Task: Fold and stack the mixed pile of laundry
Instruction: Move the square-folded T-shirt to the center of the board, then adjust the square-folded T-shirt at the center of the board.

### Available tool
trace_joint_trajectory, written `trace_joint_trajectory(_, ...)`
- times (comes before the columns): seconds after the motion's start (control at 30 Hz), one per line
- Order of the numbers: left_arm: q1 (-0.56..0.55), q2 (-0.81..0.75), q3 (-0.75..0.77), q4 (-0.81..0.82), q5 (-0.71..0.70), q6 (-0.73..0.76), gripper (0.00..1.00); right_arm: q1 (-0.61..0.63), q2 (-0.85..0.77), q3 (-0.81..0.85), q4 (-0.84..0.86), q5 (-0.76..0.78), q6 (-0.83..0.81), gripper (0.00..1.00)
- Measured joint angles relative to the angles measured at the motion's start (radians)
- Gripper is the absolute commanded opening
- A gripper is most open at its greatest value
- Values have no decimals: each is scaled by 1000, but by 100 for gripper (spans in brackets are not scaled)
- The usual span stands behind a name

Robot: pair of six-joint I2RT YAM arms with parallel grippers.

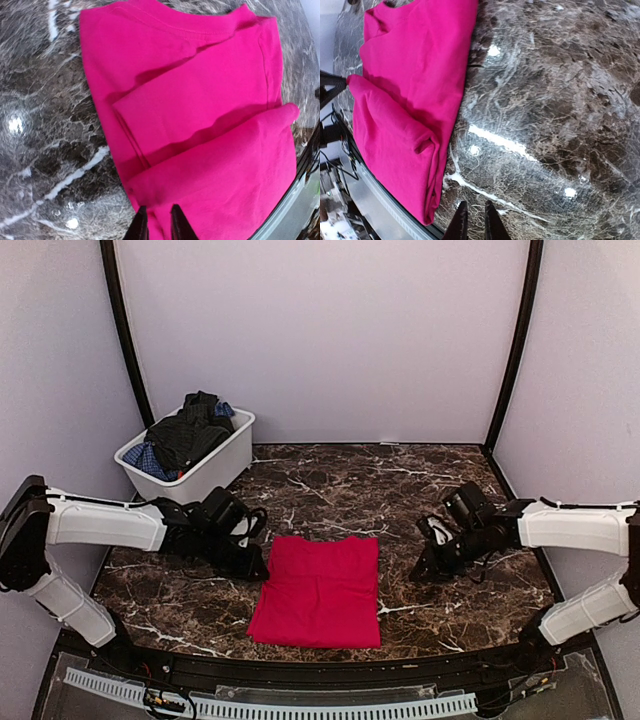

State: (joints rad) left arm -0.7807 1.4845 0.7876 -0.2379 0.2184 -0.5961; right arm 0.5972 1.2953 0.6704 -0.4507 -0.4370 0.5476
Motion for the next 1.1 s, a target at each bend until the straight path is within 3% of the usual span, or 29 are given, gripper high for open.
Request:
trace_joint_trajectory(0.13,3,0,37,-59,-16,51,49,-5,2,26,-13,-14,-39,33)
trace_joint_trajectory(0.3,3,-86,50,-66,-39,171,59,-5,77,193,-11,-54,-110,34)
trace_joint_trajectory(0.5,-4,-137,71,87,48,484,56,-5,368,507,33,-162,-225,29)
trace_joint_trajectory(0.73,-23,44,106,167,201,843,54,0,645,769,22,-293,-300,24)
trace_joint_trajectory(1.1,-40,236,196,219,262,1063,50,63,958,1010,-32,-394,-357,23)
